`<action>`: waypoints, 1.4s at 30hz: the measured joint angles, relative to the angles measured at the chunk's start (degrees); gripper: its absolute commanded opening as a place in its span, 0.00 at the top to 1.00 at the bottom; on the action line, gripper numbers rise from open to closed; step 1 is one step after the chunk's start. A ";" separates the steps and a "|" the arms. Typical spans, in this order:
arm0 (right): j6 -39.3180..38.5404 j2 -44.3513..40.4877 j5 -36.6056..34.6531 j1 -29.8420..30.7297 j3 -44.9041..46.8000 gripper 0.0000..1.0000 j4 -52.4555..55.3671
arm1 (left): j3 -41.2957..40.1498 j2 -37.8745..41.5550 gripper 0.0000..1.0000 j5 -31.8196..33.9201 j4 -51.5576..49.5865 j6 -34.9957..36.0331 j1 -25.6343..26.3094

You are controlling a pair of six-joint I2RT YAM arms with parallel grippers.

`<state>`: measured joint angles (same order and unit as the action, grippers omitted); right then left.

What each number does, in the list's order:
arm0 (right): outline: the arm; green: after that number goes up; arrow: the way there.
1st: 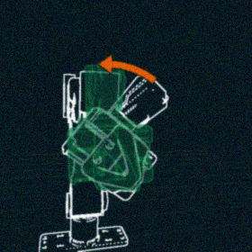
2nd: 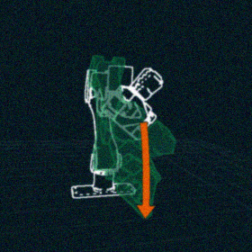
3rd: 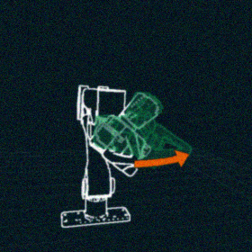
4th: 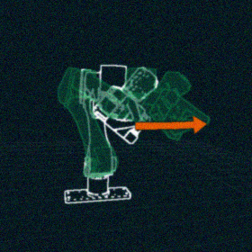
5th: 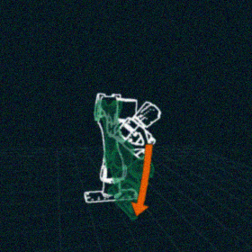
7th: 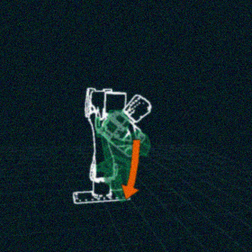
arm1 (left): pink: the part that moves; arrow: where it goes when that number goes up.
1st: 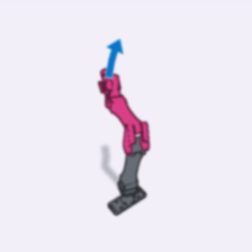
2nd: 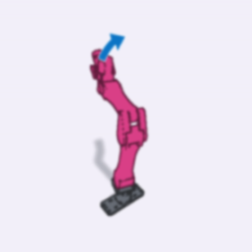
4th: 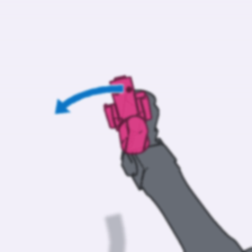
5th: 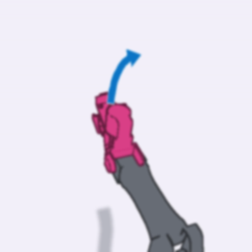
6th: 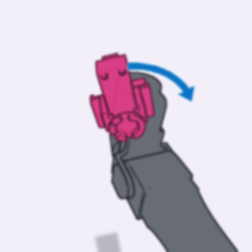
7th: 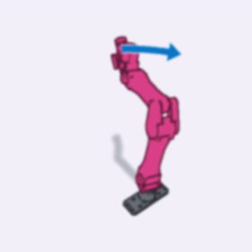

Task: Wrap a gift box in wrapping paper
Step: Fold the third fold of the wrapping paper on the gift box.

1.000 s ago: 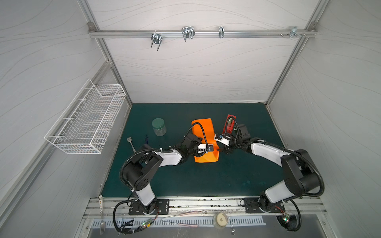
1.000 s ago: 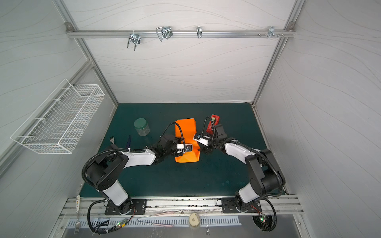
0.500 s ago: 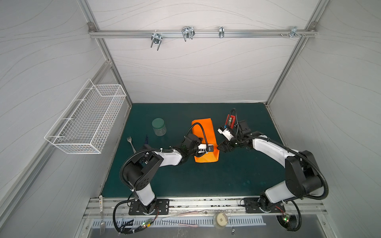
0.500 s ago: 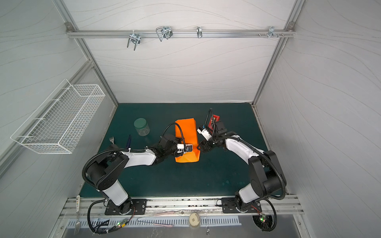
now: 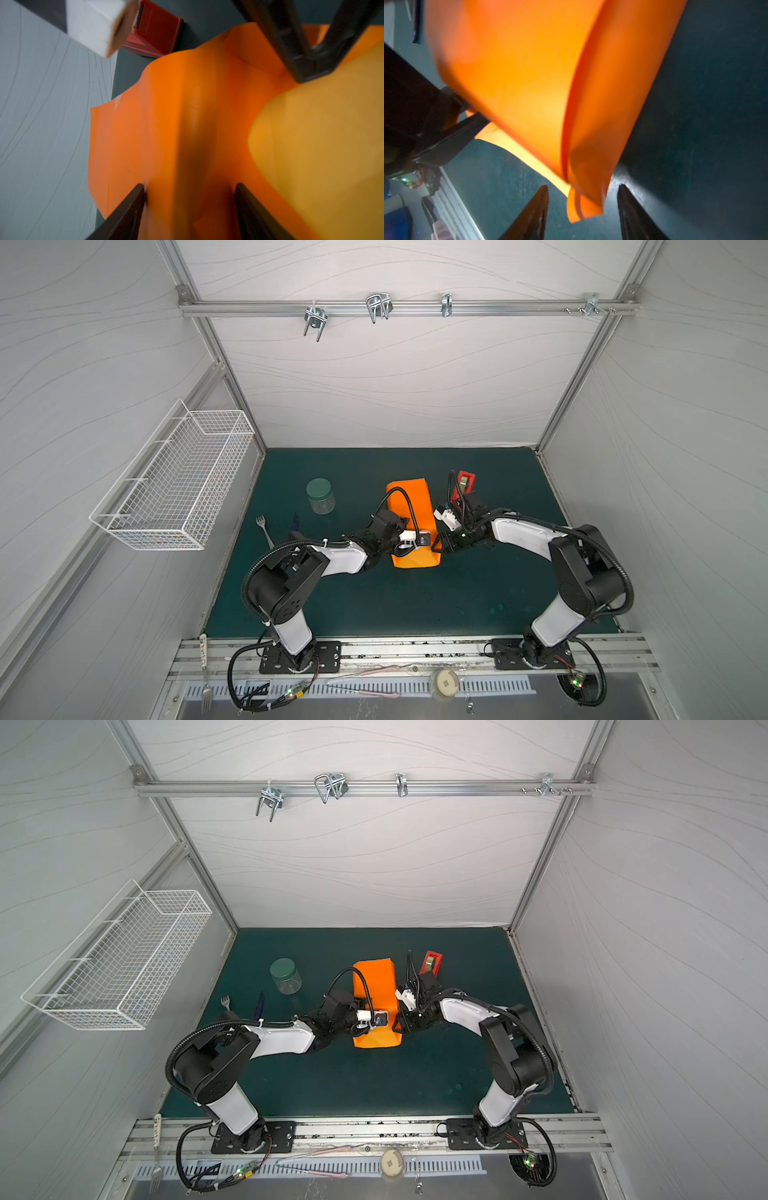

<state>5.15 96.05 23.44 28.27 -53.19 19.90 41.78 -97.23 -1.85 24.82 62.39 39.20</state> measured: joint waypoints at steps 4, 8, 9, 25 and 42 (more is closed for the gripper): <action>3.28 1.20 -0.26 0.00 0.79 0.65 -2.47 | 0.00 0.00 0.30 0.02 0.00 0.00 0.02; 5.25 1.53 -0.76 0.09 1.11 0.73 -4.63 | 0.00 0.00 0.30 0.04 0.00 -0.02 0.02; 5.51 1.64 -0.96 0.17 1.14 0.74 -4.90 | 0.00 0.00 0.30 0.04 0.00 0.00 0.02; 6.67 2.36 -7.21 2.93 1.51 0.99 -6.32 | -0.02 0.00 0.30 0.07 0.07 -0.11 0.09; 7.41 1.79 -8.37 3.37 1.51 0.69 -5.84 | 0.17 0.22 0.29 0.17 -0.50 -3.28 0.26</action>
<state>12.56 97.84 15.07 31.64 -51.68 14.06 41.95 -97.01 -1.67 24.32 59.11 39.46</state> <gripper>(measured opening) 0.307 0.709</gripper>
